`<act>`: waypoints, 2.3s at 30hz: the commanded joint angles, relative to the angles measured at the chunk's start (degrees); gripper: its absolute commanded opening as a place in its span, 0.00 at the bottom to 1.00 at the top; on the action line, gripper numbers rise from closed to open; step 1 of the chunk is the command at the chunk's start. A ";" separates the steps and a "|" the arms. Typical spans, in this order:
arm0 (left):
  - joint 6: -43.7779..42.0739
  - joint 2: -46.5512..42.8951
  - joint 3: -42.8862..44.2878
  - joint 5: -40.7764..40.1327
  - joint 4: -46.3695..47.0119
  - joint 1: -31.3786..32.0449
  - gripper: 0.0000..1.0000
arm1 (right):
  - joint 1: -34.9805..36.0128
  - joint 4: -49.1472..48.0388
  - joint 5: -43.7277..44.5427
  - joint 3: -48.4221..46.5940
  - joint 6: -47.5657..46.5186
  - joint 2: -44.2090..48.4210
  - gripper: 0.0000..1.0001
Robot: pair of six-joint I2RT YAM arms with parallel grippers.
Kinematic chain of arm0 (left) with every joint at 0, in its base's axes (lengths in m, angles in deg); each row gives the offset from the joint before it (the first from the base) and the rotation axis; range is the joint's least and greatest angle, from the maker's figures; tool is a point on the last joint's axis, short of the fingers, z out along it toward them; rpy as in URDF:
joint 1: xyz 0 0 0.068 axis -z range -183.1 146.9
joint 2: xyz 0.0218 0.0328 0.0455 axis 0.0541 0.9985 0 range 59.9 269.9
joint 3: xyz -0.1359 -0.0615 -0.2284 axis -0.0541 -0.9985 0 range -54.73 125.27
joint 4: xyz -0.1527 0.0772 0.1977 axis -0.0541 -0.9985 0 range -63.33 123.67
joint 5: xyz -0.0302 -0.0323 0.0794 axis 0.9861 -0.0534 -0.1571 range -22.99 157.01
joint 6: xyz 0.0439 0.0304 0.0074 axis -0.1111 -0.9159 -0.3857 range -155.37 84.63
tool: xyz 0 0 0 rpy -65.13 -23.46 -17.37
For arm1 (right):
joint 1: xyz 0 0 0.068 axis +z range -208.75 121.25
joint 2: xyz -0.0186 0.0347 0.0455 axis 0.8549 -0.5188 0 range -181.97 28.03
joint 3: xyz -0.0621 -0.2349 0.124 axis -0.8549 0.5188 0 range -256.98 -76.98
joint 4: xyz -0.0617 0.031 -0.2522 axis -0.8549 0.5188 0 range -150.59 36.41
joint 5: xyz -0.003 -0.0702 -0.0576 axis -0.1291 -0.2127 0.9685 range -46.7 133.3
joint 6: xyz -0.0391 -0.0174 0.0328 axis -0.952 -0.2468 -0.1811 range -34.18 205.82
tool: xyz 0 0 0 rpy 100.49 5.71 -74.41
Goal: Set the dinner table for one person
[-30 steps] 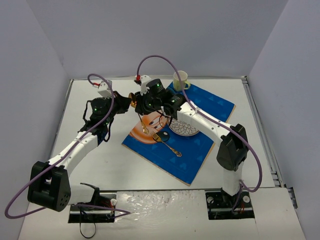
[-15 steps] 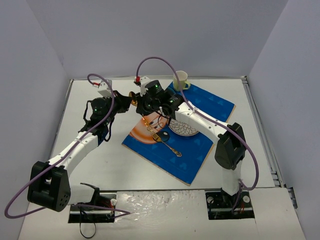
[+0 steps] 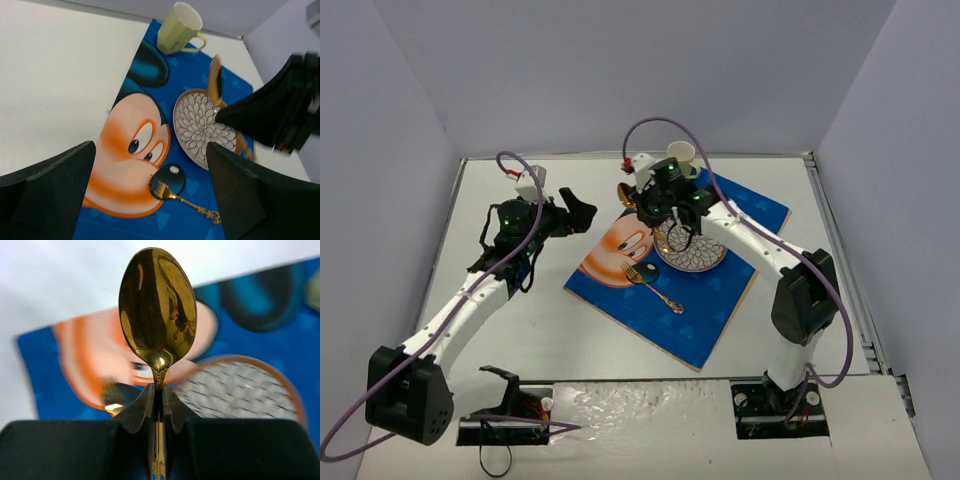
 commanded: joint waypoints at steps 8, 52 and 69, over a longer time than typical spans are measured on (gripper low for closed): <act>-10.96 -11.92 -1.01 -7.46 -26.90 -0.46 0.96 | -22.19 5.18 2.01 -2.26 -26.19 -2.31 0.00; -13.67 -6.24 -3.74 -10.32 -27.46 -0.60 0.96 | -29.52 5.50 -1.11 -23.48 -43.74 -31.62 0.01; -13.66 -5.73 -3.75 -10.14 -27.47 -0.60 0.96 | -29.78 5.22 -0.86 -24.34 -43.01 -33.13 0.28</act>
